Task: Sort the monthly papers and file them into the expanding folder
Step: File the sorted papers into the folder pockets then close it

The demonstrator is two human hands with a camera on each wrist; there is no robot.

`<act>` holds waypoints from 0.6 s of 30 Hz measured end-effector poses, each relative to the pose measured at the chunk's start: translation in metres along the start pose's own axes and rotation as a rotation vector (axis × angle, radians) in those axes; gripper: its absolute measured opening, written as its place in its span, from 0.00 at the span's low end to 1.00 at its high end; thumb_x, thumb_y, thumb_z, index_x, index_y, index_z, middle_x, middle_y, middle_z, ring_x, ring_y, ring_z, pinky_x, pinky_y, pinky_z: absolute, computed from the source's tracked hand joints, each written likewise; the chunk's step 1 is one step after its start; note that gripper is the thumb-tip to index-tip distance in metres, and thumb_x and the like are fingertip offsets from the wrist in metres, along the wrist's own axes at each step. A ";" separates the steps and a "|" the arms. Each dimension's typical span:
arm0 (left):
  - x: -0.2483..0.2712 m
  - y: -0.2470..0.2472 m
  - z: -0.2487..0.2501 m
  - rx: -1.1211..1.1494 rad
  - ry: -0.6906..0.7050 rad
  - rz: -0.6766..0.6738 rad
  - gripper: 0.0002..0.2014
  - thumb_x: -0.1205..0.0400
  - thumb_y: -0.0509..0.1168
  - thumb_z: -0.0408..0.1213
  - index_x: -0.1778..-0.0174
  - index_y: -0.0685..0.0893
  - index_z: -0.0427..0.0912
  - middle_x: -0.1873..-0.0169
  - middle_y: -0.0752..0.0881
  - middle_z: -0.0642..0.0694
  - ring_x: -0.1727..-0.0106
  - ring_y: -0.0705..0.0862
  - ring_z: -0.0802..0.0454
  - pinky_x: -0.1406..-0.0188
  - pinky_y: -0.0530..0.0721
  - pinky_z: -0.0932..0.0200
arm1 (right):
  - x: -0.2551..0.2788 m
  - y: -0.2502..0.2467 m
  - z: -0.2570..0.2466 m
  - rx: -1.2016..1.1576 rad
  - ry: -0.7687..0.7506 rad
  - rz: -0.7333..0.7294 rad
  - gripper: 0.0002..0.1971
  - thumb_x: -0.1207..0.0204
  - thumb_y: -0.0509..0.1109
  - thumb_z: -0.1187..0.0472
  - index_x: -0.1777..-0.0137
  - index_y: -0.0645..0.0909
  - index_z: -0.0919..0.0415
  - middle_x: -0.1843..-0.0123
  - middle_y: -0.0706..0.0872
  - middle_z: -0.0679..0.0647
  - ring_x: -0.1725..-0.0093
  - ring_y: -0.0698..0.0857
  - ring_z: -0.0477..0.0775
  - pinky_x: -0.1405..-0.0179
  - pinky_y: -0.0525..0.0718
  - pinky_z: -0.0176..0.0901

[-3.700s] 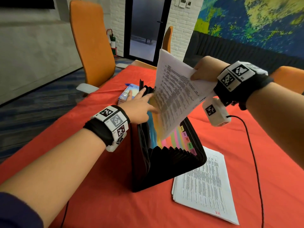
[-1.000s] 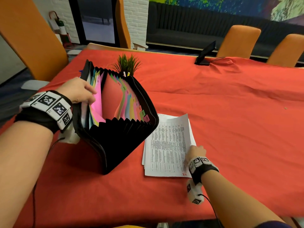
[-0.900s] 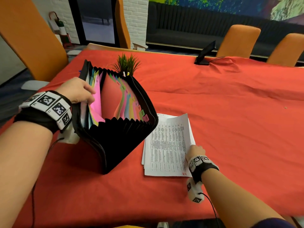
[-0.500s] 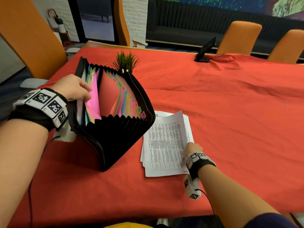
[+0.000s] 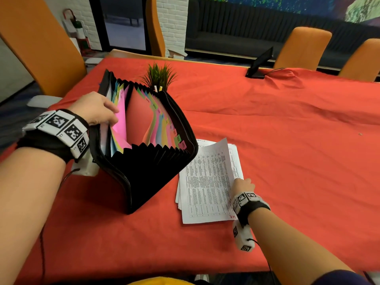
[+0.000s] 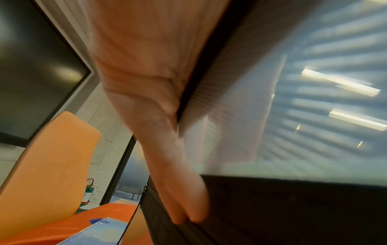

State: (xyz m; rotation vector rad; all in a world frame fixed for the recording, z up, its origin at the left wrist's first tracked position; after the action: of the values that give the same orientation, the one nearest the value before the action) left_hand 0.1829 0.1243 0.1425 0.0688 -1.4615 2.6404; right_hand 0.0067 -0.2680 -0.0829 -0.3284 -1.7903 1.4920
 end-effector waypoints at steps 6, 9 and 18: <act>0.000 -0.001 -0.005 0.005 -0.014 -0.008 0.19 0.33 0.71 0.22 0.47 0.88 0.39 0.44 0.82 0.29 0.39 0.75 0.26 0.65 0.79 0.51 | 0.013 -0.001 -0.015 0.082 -0.084 0.151 0.14 0.21 0.55 0.67 0.39 0.77 0.60 0.38 0.73 0.59 0.38 0.71 0.60 0.41 0.75 0.50; -0.001 -0.005 -0.009 -0.002 -0.025 0.009 0.18 0.33 0.71 0.22 0.48 0.89 0.40 0.46 0.82 0.32 0.38 0.74 0.25 0.43 0.80 0.38 | 0.014 -0.005 -0.016 0.006 -0.119 0.180 0.14 0.22 0.54 0.69 0.39 0.74 0.61 0.39 0.73 0.59 0.41 0.74 0.61 0.45 0.77 0.51; -0.004 -0.006 -0.019 0.051 -0.018 -0.017 0.19 0.34 0.71 0.22 0.50 0.89 0.44 0.45 0.85 0.41 0.63 0.80 0.43 0.62 0.78 0.54 | -0.008 -0.008 0.053 -0.593 0.092 0.073 0.39 0.27 0.67 0.71 0.21 0.48 0.63 0.34 0.76 0.70 0.37 0.78 0.69 0.41 0.77 0.55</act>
State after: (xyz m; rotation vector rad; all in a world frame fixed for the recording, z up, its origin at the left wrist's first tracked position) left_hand 0.1879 0.1432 0.1370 0.1091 -1.3930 2.6699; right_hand -0.0222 -0.3133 -0.0793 -0.7477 -2.1331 0.9415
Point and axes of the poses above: each hand's wrist, its own x-axis away from the middle knuckle, its own y-axis out of the palm, z = x × y, the point moved 10 cm from there along -x, towards the middle knuckle
